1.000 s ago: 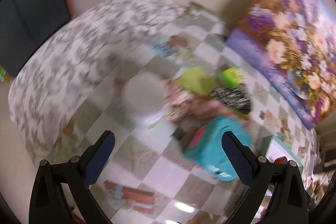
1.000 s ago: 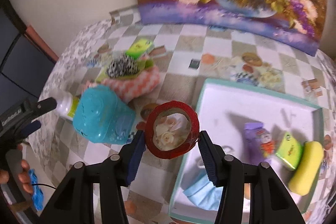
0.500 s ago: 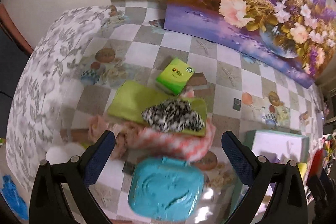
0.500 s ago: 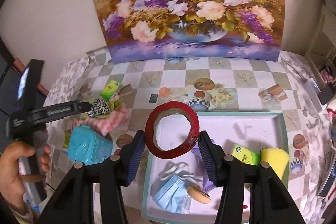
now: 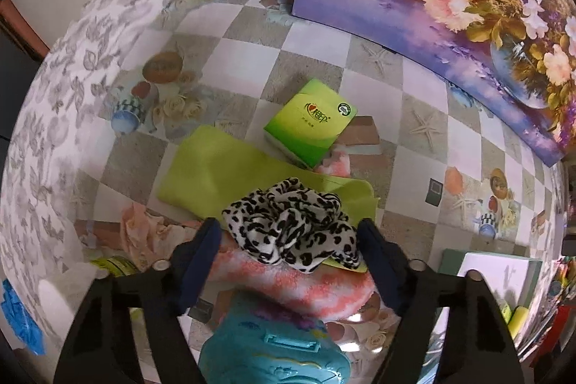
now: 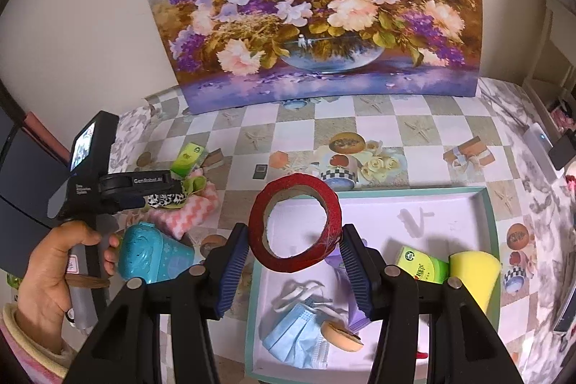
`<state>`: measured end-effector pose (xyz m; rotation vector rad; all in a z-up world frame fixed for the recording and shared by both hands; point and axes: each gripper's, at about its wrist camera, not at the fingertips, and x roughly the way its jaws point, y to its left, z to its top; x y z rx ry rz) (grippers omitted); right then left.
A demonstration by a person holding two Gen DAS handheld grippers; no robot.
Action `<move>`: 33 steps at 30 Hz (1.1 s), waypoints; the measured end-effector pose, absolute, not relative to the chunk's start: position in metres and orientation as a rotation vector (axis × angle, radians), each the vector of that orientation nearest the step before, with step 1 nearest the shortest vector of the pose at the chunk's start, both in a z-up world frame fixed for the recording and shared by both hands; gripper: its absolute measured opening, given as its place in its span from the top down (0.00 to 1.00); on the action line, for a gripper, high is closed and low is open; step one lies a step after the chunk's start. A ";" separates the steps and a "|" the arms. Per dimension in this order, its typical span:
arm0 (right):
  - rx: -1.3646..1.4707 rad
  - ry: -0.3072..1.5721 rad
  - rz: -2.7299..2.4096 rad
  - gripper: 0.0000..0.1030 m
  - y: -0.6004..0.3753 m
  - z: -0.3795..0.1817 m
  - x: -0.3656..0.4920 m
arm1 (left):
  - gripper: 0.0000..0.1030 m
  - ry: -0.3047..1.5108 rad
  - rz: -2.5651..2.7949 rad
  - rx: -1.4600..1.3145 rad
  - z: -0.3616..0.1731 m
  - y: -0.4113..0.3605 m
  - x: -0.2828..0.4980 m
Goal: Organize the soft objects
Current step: 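Grasp leopard-print scrunchie with left gripper while right gripper lifts tape roll, then carry scrunchie with left gripper while right gripper carries tape roll over tray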
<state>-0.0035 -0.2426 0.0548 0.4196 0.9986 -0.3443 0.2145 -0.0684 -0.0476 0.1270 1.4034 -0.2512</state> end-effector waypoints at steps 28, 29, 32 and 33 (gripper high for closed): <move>0.468 1.041 -0.452 0.47 -0.280 0.035 -0.025 | 0.65 1.176 -0.409 0.014 0.040 -0.081 0.142; 0.474 1.043 -0.463 0.47 -0.285 0.033 -0.028 | 0.65 1.172 -0.439 0.008 0.041 -0.090 0.131; 0.510 1.047 -0.498 0.47 -0.303 0.026 -0.038 | 0.65 1.179 -0.523 0.002 0.035 -0.117 0.101; 0.525 1.048 -0.511 0.47 -0.310 0.024 -0.042 | 0.65 1.184 -0.548 0.006 0.032 -0.126 0.092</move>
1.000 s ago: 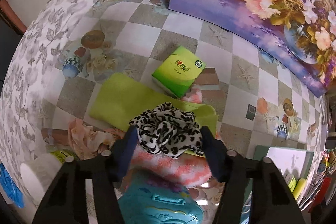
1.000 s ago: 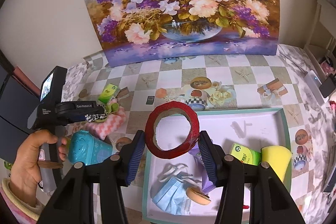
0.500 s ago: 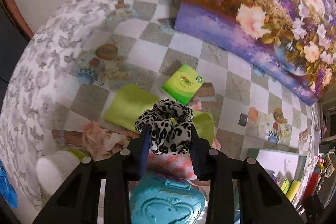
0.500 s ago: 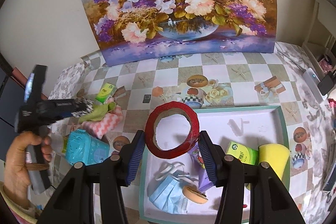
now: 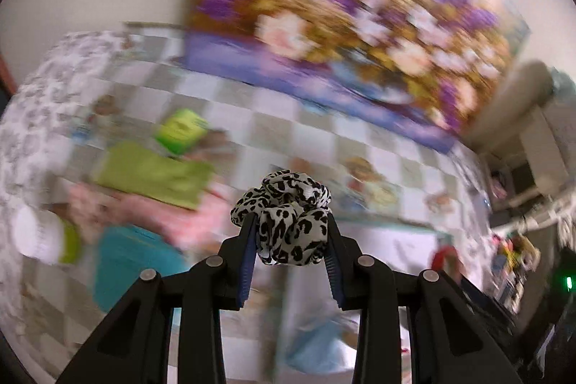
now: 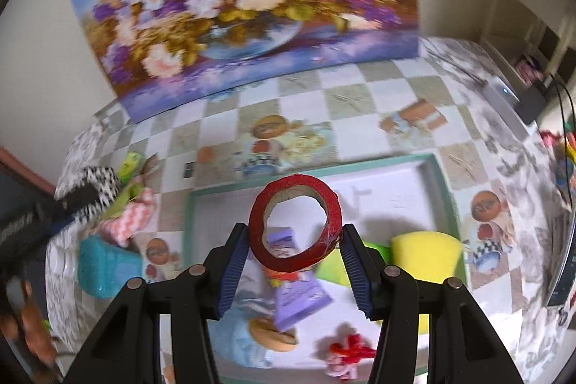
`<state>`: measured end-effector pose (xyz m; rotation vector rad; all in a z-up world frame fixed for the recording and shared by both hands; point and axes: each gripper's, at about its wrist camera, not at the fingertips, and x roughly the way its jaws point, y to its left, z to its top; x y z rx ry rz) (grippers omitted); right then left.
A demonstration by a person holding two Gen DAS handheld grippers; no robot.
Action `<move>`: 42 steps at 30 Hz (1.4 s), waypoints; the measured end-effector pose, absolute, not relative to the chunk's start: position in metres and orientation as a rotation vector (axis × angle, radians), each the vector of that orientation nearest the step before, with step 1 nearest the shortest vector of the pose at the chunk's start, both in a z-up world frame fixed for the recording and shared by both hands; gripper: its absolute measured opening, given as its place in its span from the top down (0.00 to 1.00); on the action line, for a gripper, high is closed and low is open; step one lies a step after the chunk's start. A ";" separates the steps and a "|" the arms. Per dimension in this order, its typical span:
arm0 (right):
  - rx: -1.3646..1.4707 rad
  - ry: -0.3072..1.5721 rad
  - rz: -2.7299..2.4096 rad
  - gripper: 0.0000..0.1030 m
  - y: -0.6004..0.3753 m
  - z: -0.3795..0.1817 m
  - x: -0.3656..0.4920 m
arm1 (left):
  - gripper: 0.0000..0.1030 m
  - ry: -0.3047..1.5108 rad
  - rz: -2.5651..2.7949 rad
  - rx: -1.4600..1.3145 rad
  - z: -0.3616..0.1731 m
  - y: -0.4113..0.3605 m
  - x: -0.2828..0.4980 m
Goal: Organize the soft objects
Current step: 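Carry scrunchie with left gripper while right gripper carries tape roll over tray, then open left gripper releasing scrunchie while right gripper releases tape roll into tray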
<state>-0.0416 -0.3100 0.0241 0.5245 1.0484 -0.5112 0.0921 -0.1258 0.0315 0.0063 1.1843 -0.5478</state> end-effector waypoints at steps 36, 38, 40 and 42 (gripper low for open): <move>0.498 1.001 -0.663 0.36 -0.366 0.041 -0.062 | 0.23 1.251 -0.561 0.094 -0.013 -0.167 0.069; 0.478 0.995 -0.663 0.31 -0.363 0.048 -0.061 | 0.20 1.224 -0.539 0.098 -0.006 -0.162 0.071; 0.457 0.992 -0.662 0.24 -0.359 0.053 -0.060 | 0.13 1.195 -0.508 0.104 0.000 -0.156 0.075; 0.430 0.999 -0.659 0.24 -0.355 0.056 -0.058 | 0.12 1.168 -0.479 0.111 0.006 -0.150 0.079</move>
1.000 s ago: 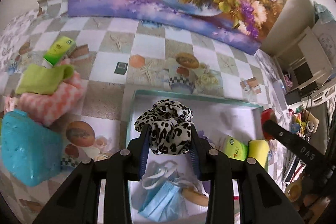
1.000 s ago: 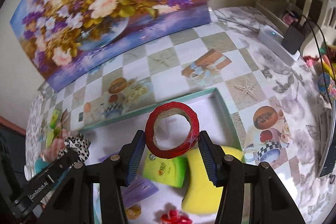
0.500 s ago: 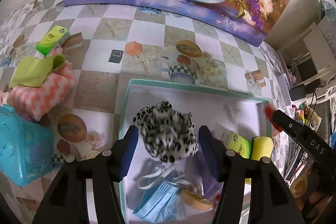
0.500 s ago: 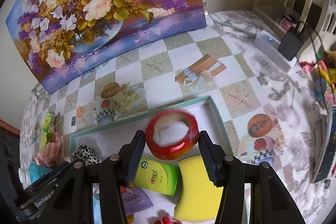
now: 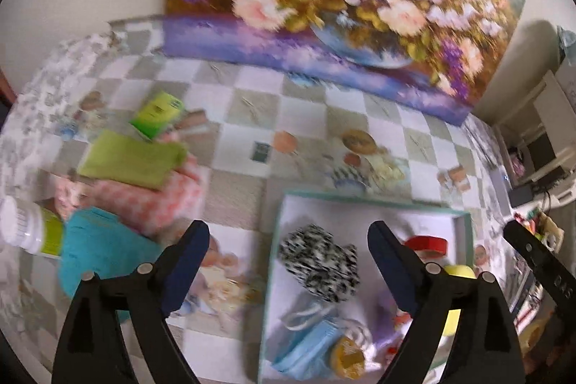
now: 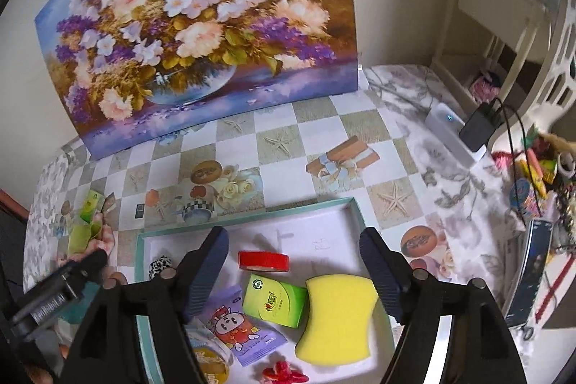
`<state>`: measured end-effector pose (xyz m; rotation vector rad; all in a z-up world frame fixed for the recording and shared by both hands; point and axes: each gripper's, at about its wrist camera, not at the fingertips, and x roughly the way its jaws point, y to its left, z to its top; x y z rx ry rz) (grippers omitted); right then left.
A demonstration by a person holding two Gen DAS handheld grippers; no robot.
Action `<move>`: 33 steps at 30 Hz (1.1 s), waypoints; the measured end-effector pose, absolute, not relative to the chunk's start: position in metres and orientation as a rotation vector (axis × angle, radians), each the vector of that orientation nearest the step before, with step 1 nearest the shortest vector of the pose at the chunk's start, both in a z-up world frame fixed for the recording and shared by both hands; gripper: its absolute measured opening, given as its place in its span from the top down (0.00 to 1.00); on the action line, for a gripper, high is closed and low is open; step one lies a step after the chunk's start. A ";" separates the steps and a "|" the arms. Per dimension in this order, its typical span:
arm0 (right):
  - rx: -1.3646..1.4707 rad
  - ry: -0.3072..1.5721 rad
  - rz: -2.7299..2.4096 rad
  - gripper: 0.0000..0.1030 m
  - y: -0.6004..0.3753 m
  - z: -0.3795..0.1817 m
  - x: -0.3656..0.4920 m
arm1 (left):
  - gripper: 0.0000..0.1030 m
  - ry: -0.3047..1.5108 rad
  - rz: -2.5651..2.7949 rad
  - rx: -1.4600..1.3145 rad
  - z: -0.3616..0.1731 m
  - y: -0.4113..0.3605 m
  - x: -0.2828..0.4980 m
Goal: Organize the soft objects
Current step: 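Open left gripper releasing scrunchie while right gripper releases tape roll into tray, then move both grippers from the tray back to the cloth pile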
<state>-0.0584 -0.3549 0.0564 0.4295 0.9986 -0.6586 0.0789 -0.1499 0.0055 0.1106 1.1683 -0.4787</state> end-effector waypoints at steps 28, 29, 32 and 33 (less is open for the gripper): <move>0.372 1.059 -0.459 0.01 -0.261 0.031 0.015 | 0.07 1.129 -0.235 0.000 0.027 -0.018 0.146; 0.370 1.060 -0.448 0.01 -0.255 0.030 0.018 | 0.07 1.123 -0.228 -0.002 0.029 -0.012 0.148; 0.359 1.064 -0.411 0.01 -0.236 0.027 0.029 | 0.07 1.113 -0.203 -0.016 0.032 0.006 0.153; 0.353 1.067 -0.395 0.01 -0.228 0.026 0.034 | 0.07 1.112 -0.196 -0.021 0.032 0.011 0.154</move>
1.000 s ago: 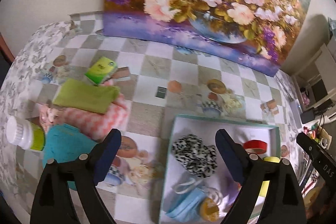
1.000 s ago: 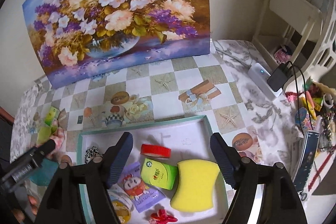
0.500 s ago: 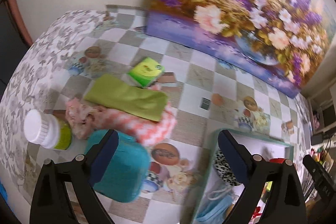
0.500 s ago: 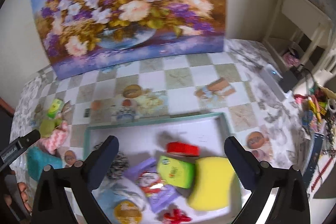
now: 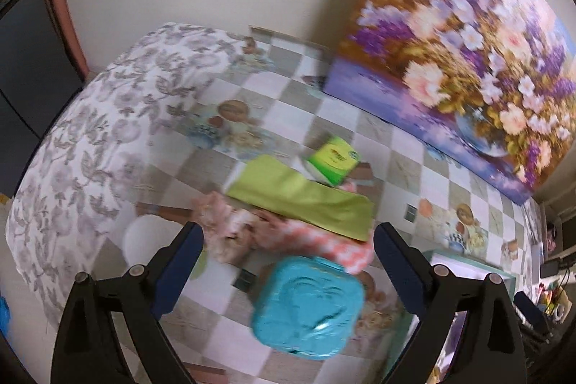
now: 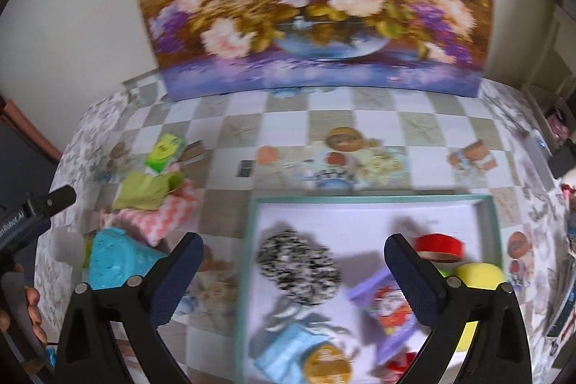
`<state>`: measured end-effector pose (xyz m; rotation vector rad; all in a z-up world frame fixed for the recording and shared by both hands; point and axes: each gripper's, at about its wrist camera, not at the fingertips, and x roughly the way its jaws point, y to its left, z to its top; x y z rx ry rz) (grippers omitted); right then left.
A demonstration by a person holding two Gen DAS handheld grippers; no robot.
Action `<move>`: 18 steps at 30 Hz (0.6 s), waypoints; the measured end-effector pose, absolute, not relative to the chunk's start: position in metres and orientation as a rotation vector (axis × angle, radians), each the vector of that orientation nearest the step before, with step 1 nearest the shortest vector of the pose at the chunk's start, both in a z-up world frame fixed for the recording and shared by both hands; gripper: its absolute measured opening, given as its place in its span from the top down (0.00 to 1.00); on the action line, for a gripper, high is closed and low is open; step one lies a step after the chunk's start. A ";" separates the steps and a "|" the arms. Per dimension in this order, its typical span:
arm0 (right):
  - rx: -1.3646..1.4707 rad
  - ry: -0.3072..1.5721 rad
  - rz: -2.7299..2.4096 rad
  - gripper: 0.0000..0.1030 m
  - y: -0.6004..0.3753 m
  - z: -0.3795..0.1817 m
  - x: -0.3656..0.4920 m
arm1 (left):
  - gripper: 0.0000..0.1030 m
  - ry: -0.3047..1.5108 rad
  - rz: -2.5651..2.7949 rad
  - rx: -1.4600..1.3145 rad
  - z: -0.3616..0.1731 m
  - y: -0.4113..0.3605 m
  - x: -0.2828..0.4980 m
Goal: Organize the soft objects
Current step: 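Move both grippers from the tray back to the cloth pile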
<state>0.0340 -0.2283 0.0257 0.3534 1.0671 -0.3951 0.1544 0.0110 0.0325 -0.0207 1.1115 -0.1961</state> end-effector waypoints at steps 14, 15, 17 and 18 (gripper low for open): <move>0.360 1.076 -0.304 0.01 -0.195 0.004 0.064 | 0.07 1.161 -0.164 -0.071 0.011 0.041 0.178; 0.367 1.073 -0.296 0.01 -0.193 0.002 0.067 | 0.07 1.168 -0.170 -0.080 0.008 0.041 0.180; 0.377 1.069 -0.278 0.01 -0.189 -0.001 0.071 | 0.07 1.185 -0.191 -0.077 0.002 0.042 0.185; 0.381 1.065 -0.266 0.01 -0.187 -0.002 0.074 | 0.07 1.175 -0.190 -0.057 0.002 0.042 0.186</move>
